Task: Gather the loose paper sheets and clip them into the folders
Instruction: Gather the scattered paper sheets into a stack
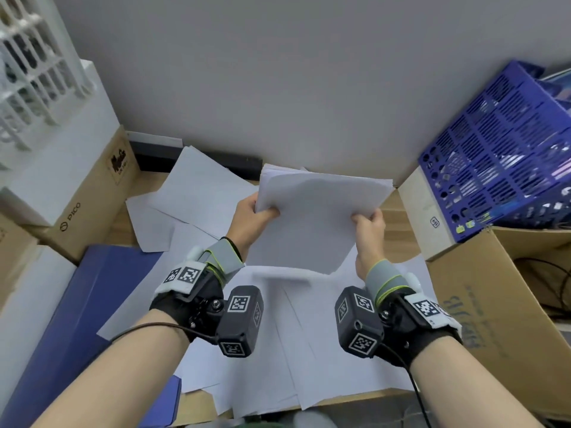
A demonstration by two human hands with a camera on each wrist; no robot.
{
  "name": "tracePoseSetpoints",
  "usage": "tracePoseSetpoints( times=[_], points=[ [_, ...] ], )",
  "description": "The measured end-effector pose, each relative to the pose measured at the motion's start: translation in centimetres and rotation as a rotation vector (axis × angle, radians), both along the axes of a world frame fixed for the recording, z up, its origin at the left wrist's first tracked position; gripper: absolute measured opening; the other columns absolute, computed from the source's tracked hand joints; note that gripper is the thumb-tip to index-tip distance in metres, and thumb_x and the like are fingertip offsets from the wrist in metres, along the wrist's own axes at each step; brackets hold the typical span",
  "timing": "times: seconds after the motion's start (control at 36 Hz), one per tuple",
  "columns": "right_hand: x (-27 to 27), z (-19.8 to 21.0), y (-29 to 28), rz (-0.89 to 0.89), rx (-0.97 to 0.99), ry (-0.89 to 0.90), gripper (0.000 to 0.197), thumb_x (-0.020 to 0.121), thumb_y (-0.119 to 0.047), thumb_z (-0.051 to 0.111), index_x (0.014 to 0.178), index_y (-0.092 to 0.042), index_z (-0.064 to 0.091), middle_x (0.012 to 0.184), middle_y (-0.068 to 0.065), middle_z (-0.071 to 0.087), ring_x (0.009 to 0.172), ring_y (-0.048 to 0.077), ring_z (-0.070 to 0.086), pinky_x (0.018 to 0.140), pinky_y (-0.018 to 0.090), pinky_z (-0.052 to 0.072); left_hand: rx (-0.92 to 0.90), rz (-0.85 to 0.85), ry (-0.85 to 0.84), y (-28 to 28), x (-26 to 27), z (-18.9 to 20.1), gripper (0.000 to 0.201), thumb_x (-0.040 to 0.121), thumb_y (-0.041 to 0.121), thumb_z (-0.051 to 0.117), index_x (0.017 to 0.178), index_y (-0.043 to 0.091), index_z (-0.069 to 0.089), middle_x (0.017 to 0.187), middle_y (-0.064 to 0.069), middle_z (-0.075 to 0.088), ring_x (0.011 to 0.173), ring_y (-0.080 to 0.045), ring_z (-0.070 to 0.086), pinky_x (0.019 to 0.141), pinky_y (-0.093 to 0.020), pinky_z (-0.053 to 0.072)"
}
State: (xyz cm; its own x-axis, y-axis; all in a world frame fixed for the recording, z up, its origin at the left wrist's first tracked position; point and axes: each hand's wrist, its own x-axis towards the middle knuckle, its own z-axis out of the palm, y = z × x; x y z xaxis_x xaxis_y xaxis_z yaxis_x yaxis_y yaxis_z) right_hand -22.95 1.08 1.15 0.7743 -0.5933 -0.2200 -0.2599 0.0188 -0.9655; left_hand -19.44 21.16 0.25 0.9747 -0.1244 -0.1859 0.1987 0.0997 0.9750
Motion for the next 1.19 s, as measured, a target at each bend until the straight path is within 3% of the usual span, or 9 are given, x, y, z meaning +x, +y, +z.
tracePoseSetpoints(
  times=[0.14,0.28,0.47,0.64,0.81,0.89,0.94,1.11,1.19],
  points=[
    [-1.0,-1.8,0.5,0.093,0.016,0.133,0.039,0.088,-0.001,0.042,0.124,-0.017,0.045,0.108,-0.001,0.056,0.098,0.015,0.053,0.080,0.028,0.041,-0.002,0.003,0.003,1.4,-1.0,-1.5,0.040,0.067,-0.007,0.053,0.094,0.020,0.063,0.089,-0.001,0.065,0.084,-0.018,0.058,0.075,-0.030,0.048],
    [-2.4,-3.2,0.5,0.110,0.003,0.210,0.027,0.094,-0.010,0.046,0.120,-0.015,0.046,0.124,0.018,0.052,0.120,0.027,0.047,0.087,0.028,0.032,0.079,-0.022,-0.047,2.1,-1.7,-2.0,0.043,0.073,-0.013,0.058,0.105,0.015,0.062,0.099,-0.002,0.065,0.091,-0.016,0.057,0.080,-0.027,0.047],
    [-1.8,-1.8,1.2,0.205,-0.068,0.046,0.018,0.098,-0.014,0.046,0.114,-0.016,0.055,0.111,0.005,0.064,0.092,0.016,0.060,0.075,0.026,0.048,0.111,-0.155,0.079,2.7,-1.1,-0.9,0.029,0.085,0.001,0.062,0.111,0.014,0.062,0.111,-0.008,0.066,0.099,-0.022,0.062,0.087,-0.034,0.051],
    [0.3,-1.1,0.3,0.410,-0.264,0.103,0.012,0.081,-0.029,0.056,0.088,-0.023,0.064,0.099,0.006,0.072,0.094,0.030,0.068,0.086,0.048,0.055,0.263,-0.215,0.157,6.2,-0.5,-1.7,0.042,0.082,0.006,0.069,0.122,0.006,0.057,0.116,-0.013,0.065,0.105,-0.031,0.063,0.088,-0.045,0.054],
    [0.0,-0.1,1.5,0.701,-0.245,0.196,0.015,0.092,-0.006,0.054,0.096,-0.013,0.067,0.096,0.009,0.069,0.084,0.024,0.065,0.076,0.034,0.052,0.489,-0.205,0.086,9.1,0.1,-2.3,0.040,0.069,0.006,0.079,0.103,0.015,0.060,0.086,-0.004,0.063,0.079,-0.021,0.059,0.068,-0.025,0.051],
    [-0.2,-0.1,2.5,0.854,-0.263,0.240,0.015,0.093,-0.006,0.055,0.104,-0.004,0.066,0.096,0.010,0.066,0.082,0.021,0.061,0.070,0.028,0.051,0.597,-0.416,0.089,9.1,-0.1,-2.3,0.045,0.060,0.026,0.083,0.100,0.024,0.063,0.089,-0.005,0.068,0.080,-0.021,0.062,0.080,-0.032,0.051],
    [-0.1,-0.1,3.2,0.927,-0.294,0.265,0.020,0.094,-0.009,0.056,0.108,0.000,0.066,0.095,0.009,0.066,0.082,0.019,0.061,0.069,0.025,0.051,0.632,-0.527,0.077,8.2,-0.4,-2.0,0.036,0.071,0.022,0.080,0.104,0.021,0.064,0.098,-0.004,0.070,0.088,-0.020,0.066,0.086,-0.033,0.053],
    [-0.3,-0.2,3.2,0.905,-0.235,0.255,0.021,0.090,-0.015,0.061,0.101,0.002,0.066,0.087,0.007,0.066,0.076,0.017,0.062,0.068,0.026,0.050,0.619,-0.466,0.043,5.6,-0.7,-1.9,0.014,0.084,0.020,0.071,0.092,0.009,0.067,0.091,-0.007,0.068,0.083,-0.020,0.064,0.082,-0.033,0.051],
    [-0.7,-0.4,2.0,0.822,-0.136,0.238,0.016,0.086,-0.014,0.068,0.098,-0.003,0.068,0.084,0.009,0.066,0.075,0.017,0.062,0.068,0.024,0.051,0.605,-0.408,0.069,5.7,-0.7,-2.4,0.021,0.086,0.018,0.068,0.092,-0.001,0.069,0.088,-0.011,0.068,0.079,-0.022,0.063,0.080,-0.034,0.052]
  ],
)
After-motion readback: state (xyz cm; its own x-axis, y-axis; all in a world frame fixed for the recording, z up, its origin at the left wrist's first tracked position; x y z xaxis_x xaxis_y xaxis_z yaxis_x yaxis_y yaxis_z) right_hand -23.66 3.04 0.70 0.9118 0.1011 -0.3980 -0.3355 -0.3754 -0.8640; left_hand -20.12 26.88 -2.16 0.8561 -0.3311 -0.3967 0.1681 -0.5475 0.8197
